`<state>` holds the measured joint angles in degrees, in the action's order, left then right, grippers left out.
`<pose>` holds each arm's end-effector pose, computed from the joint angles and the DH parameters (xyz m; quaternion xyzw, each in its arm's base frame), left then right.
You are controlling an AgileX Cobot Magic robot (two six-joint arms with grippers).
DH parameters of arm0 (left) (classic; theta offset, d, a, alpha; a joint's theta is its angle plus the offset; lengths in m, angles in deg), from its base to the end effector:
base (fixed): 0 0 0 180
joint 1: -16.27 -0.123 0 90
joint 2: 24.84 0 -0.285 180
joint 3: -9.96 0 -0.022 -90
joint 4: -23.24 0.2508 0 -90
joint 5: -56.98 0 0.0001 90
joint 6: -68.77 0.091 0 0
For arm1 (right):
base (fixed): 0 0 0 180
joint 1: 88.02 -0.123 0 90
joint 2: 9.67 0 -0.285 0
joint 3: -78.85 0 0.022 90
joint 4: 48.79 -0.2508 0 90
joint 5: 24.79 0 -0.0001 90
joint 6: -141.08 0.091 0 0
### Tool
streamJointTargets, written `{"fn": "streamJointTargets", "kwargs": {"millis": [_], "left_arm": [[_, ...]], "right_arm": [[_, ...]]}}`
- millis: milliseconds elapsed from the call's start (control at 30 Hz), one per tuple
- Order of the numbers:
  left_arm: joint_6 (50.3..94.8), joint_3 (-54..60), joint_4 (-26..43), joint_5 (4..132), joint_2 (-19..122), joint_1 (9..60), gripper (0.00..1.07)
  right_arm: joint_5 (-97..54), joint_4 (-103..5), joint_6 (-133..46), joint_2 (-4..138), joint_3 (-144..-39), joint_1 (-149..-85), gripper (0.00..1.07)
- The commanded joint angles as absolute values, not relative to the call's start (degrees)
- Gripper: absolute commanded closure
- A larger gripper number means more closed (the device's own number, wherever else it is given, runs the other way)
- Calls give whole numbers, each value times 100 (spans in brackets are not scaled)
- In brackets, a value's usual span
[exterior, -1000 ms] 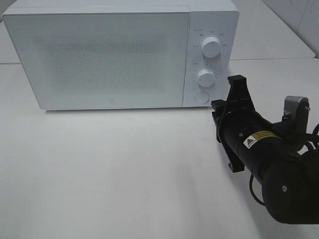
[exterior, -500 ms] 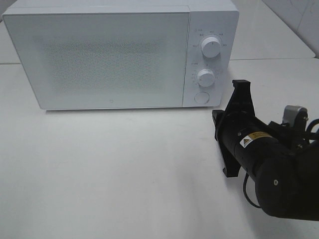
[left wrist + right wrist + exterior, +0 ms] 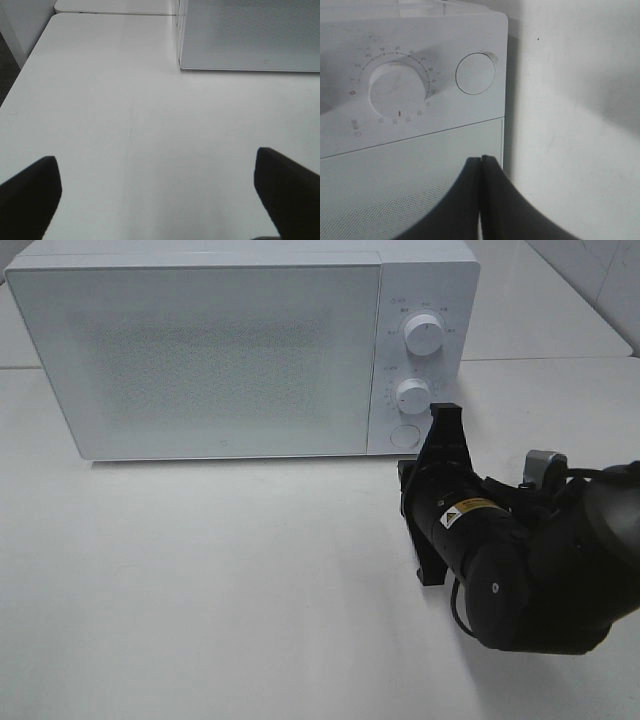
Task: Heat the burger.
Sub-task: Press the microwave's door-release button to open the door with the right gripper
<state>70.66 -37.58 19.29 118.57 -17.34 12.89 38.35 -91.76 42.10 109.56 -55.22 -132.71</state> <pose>-0.0081 -0.0060 0.2812 -0.0091 0.8504 -0.0102 0.5260 0.2469 0.1665 0.1103 0.5430 0.5830 0.4526 0.4005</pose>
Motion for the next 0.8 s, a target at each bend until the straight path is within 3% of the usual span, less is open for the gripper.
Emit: {"fn": "streamJointTargets", "kwargs": {"millis": [33,433,800], "left_arm": [[7060,-3763,1946,11834,-1780,1289,6],[7060,-3763,1946,11834,-1780,1289,6],[7060,-3763,1946,11834,-1780,1289,6]], "right_arm": [[3634,-8930,4279,11019,-5648,-13036,107],[2706,-8231,4130,11179,-6341,-12177,107],[2494,-8047,4130,11700,-6840,-11936,107]]}}
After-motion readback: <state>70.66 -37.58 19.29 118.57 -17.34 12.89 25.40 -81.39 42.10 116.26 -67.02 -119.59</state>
